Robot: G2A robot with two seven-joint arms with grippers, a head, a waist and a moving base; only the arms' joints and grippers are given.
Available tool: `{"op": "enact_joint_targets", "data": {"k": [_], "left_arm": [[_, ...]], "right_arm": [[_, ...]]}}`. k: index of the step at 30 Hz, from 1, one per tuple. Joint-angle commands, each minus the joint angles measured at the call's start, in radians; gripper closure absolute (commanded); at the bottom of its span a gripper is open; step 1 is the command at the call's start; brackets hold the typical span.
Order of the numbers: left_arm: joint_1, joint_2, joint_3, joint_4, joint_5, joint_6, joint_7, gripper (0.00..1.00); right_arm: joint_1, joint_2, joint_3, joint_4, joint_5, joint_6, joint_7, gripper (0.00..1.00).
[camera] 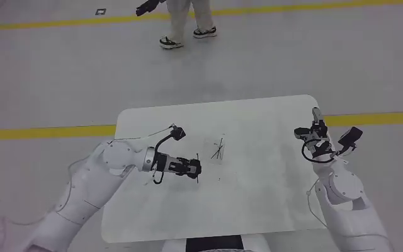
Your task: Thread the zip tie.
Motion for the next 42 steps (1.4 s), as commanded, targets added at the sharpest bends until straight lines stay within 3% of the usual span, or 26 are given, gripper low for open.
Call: {"op": "enact_joint_targets", "data": {"k": [1, 7, 16, 21, 28, 33, 42], "left_arm": [[-0.007, -0.003, -0.001, 0.002, 0.007, 0.000, -0.010, 1.00], [-0.015, -0.015, -0.024, 0.017, -0.036, 0.000, -0.074, 1.00], [-0.015, -0.016, -0.026, 0.018, -0.037, 0.000, -0.077, 1.00], [-0.015, -0.016, -0.026, 0.018, -0.037, 0.000, -0.077, 1.00], [-0.015, -0.016, -0.026, 0.018, -0.037, 0.000, -0.077, 1.00], [-0.015, -0.016, -0.026, 0.018, -0.037, 0.000, -0.077, 1.00], [-0.015, -0.016, -0.026, 0.018, -0.037, 0.000, -0.077, 1.00]], "right_arm": [[0.000, 0.000, 0.000, 0.000, 0.000, 0.000, 0.000, 0.00], [0.000, 0.000, 0.000, 0.000, 0.000, 0.000, 0.000, 0.00], [0.012, 0.000, -0.008, -0.007, -0.032, -0.008, 0.014, 0.00], [0.060, -0.002, -0.059, -0.022, -0.151, -0.014, 0.055, 0.00], [0.142, 0.000, -0.163, -0.009, -0.341, -0.018, 0.224, 0.00], [0.217, -0.006, -0.235, 0.015, -0.394, -0.017, 0.280, 0.00], [0.222, -0.007, -0.239, 0.017, -0.398, -0.015, 0.278, 0.00]]}}
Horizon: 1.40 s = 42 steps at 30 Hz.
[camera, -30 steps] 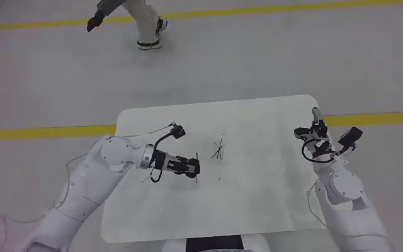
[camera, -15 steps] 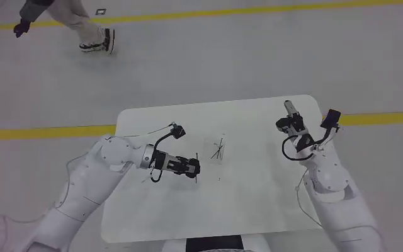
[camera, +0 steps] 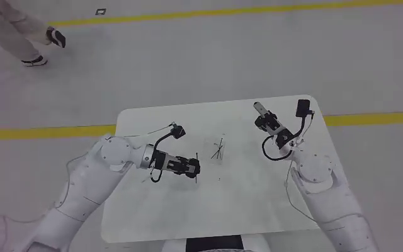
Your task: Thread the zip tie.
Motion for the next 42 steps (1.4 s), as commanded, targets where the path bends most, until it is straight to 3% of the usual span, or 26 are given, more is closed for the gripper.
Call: {"op": "enact_joint_targets", "data": {"k": [1, 23, 26, 33, 38, 42], "left_arm": [[0.000, 0.000, 0.000, 0.000, 0.000, 0.000, 0.000, 1.00], [0.000, 0.000, 0.000, 0.000, 0.000, 0.000, 0.000, 1.00], [0.000, 0.000, 0.000, 0.000, 0.000, 0.000, 0.000, 1.00], [0.000, 0.000, 0.000, 0.000, 0.000, 0.000, 0.000, 1.00], [0.000, 0.000, 0.000, 0.000, 0.000, 0.000, 0.000, 1.00], [0.000, 0.000, 0.000, 0.000, 0.000, 0.000, 0.000, 1.00]], "right_arm": [[0.000, 0.000, 0.000, 0.000, 0.000, 0.000, 0.000, 0.00], [0.000, 0.000, 0.000, 0.000, 0.000, 0.000, 0.000, 0.00], [0.018, -0.001, -0.026, 0.003, -0.010, -0.019, 0.061, 0.00], [0.121, -0.005, -0.106, 0.075, -0.022, -0.063, 0.249, 0.00], [0.198, -0.009, -0.176, 0.150, -0.026, -0.130, 0.398, 0.00], [0.198, -0.009, -0.176, 0.150, -0.026, -0.130, 0.398, 0.00]]}}
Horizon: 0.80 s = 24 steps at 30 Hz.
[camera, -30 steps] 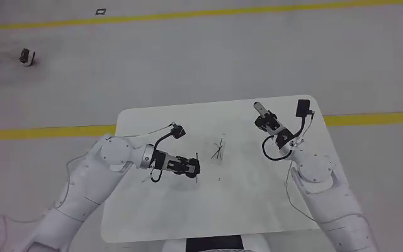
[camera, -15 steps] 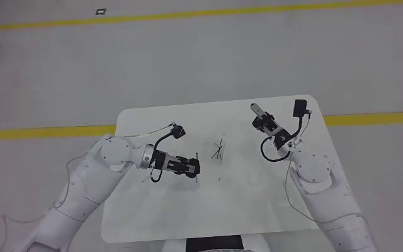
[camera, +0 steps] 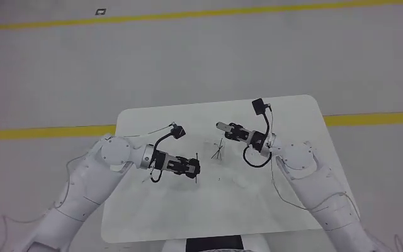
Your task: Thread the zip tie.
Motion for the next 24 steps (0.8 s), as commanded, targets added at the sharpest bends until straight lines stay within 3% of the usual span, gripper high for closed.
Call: {"op": "enact_joint_targets", "data": {"k": [1, 5, 9, 14, 21, 24], "left_arm": [[0.000, 0.000, 0.000, 0.000, 0.000, 0.000, 0.000, 1.00], [0.000, 0.000, 0.000, 0.000, 0.000, 0.000, 0.000, 1.00], [0.000, 0.000, 0.000, 0.000, 0.000, 0.000, 0.000, 1.00], [0.000, 0.000, 0.000, 0.000, 0.000, 0.000, 0.000, 1.00], [0.000, 0.000, 0.000, 0.000, 0.000, 0.000, 0.000, 1.00], [0.000, 0.000, 0.000, 0.000, 0.000, 0.000, 0.000, 1.00]], "right_arm": [[-0.001, 0.000, 0.001, -0.001, 0.000, 0.001, -0.002, 0.00], [-0.009, -0.002, -0.007, 0.007, 0.046, -0.008, 0.017, 0.00], [0.028, -0.003, -0.013, 0.094, 0.201, -0.058, 0.166, 0.00], [0.086, -0.011, -0.046, 0.176, 0.289, -0.110, 0.276, 0.00], [0.173, -0.033, -0.138, 0.255, 0.350, -0.180, 0.368, 0.00], [0.180, -0.035, -0.145, 0.263, 0.354, -0.190, 0.373, 0.00]]}}
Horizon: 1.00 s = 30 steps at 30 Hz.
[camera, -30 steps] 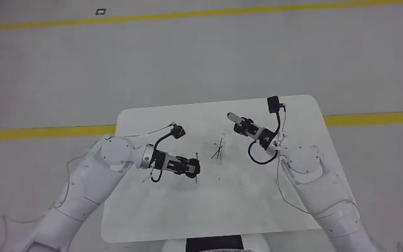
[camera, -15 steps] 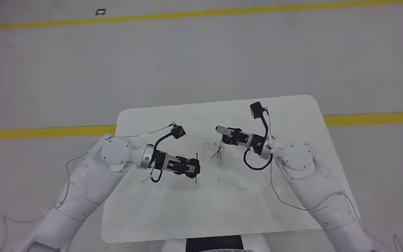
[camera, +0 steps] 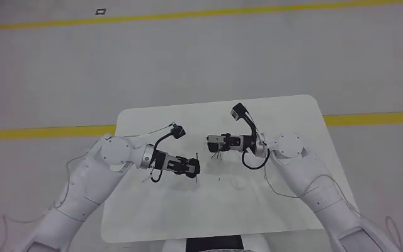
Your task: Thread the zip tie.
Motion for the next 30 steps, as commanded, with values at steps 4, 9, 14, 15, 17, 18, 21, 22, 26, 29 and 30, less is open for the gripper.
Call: {"op": "enact_joint_targets", "data": {"k": [4, 9, 14, 15, 17, 18, 21, 22, 26, 29, 30], "left_arm": [[0.000, 0.000, 0.000, 0.000, 0.000, 0.000, 0.000, 1.00], [0.000, 0.000, 0.000, 0.000, 0.000, 0.000, 0.000, 1.00], [0.000, 0.000, 0.000, 0.000, 0.000, 0.000, 0.000, 1.00], [0.000, 0.000, 0.000, 0.000, 0.000, 0.000, 0.000, 1.00], [0.000, 0.000, 0.000, 0.000, 0.000, 0.000, 0.000, 1.00], [0.000, 0.000, 0.000, 0.000, 0.000, 0.000, 0.000, 1.00], [0.000, 0.000, 0.000, 0.000, 0.000, 0.000, 0.000, 1.00], [0.000, 0.000, 0.000, 0.000, 0.000, 0.000, 0.000, 1.00], [0.000, 0.000, 0.000, 0.000, 0.000, 0.000, 0.000, 1.00], [0.000, 0.000, 0.000, 0.000, 0.000, 0.000, 0.000, 1.00], [0.000, 0.000, 0.000, 0.000, 0.000, 0.000, 0.000, 1.00]], "right_arm": [[-0.001, 0.000, 0.001, -0.001, 0.000, 0.001, -0.001, 0.00], [-0.010, 0.000, -0.011, -0.022, -0.040, -0.003, -0.024, 0.00], [-0.004, -0.005, -0.022, -0.057, -0.020, -0.003, 0.004, 0.00], [-0.005, -0.005, -0.022, -0.060, -0.014, -0.003, 0.007, 0.00], [-0.005, -0.005, -0.022, -0.060, -0.014, -0.003, 0.007, 0.00], [-0.005, -0.005, -0.022, -0.060, -0.014, -0.003, 0.007, 0.00], [-0.005, -0.005, -0.022, -0.060, -0.014, -0.003, 0.007, 0.00], [-0.007, -0.005, -0.022, -0.061, -0.016, -0.002, 0.002, 0.00], [-0.007, -0.004, -0.034, -0.085, -0.072, 0.008, -0.025, 0.00], [0.002, -0.005, -0.043, -0.086, -0.092, 0.013, -0.024, 0.00], [0.004, -0.005, -0.046, -0.086, -0.094, 0.014, -0.026, 0.00]]}}
